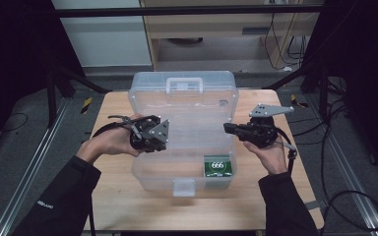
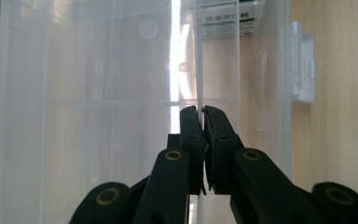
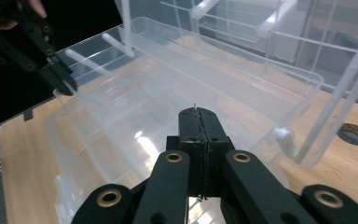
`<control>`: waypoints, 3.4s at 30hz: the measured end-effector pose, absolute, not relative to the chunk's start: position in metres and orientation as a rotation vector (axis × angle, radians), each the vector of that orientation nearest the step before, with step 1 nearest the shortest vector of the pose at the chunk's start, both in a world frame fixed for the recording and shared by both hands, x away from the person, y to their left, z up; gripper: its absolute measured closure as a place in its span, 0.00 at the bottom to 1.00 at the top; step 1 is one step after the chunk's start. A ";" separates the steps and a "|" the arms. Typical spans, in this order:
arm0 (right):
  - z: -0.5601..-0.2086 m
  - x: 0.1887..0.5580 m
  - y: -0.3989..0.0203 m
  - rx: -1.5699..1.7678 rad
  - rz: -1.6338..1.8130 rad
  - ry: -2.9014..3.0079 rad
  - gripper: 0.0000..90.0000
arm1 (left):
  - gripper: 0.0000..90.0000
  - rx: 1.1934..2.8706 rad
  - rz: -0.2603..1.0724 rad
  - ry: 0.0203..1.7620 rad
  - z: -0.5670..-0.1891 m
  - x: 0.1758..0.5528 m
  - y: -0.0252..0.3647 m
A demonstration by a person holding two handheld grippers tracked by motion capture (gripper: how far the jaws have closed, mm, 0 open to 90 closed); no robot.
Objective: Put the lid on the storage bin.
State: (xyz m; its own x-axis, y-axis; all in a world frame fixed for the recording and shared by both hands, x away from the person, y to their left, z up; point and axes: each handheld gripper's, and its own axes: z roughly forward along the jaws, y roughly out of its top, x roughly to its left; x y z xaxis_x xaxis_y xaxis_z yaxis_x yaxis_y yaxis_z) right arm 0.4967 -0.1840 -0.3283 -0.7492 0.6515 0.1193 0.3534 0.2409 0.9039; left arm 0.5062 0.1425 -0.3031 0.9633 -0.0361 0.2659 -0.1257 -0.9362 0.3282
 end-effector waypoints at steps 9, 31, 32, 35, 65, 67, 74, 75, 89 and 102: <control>-0.329 0.515 -0.192 0.985 1.504 2.187 1.00 | 0.96 2.769 0.361 -0.112 -0.303 0.506 0.142; -0.329 0.528 -0.201 1.050 1.464 2.175 1.00 | 0.96 2.770 0.352 -0.100 -0.306 0.503 0.142; -0.329 0.528 -0.201 1.050 1.461 2.176 1.00 | 0.96 2.772 0.345 -0.095 -0.306 0.503 0.142; -0.329 0.528 -0.202 1.051 1.461 2.172 1.00 | 0.96 2.771 0.332 -0.099 -0.307 0.503 0.142; -0.331 0.526 -0.201 1.064 1.473 2.182 1.00 | 0.88 2.694 0.309 -0.105 -0.311 0.495 0.148; -0.333 0.526 -0.202 1.069 1.468 2.184 1.00 | 0.86 2.668 0.299 -0.099 -0.309 0.494 0.148; -0.337 0.526 -0.203 1.076 1.481 2.192 1.00 | 0.91 2.690 0.290 -0.098 -0.314 0.495 0.147; -0.337 0.525 -0.203 1.079 1.484 2.194 1.00 | 0.92 2.692 0.291 -0.101 -0.315 0.495 0.147; -0.343 0.516 -0.206 1.072 1.503 2.199 1.00 | 0.79 2.600 0.246 -0.071 -0.321 0.493 0.146; -0.345 0.515 -0.207 1.077 1.503 2.207 1.00 | 0.60 2.446 0.225 0.018 -0.325 0.489 0.141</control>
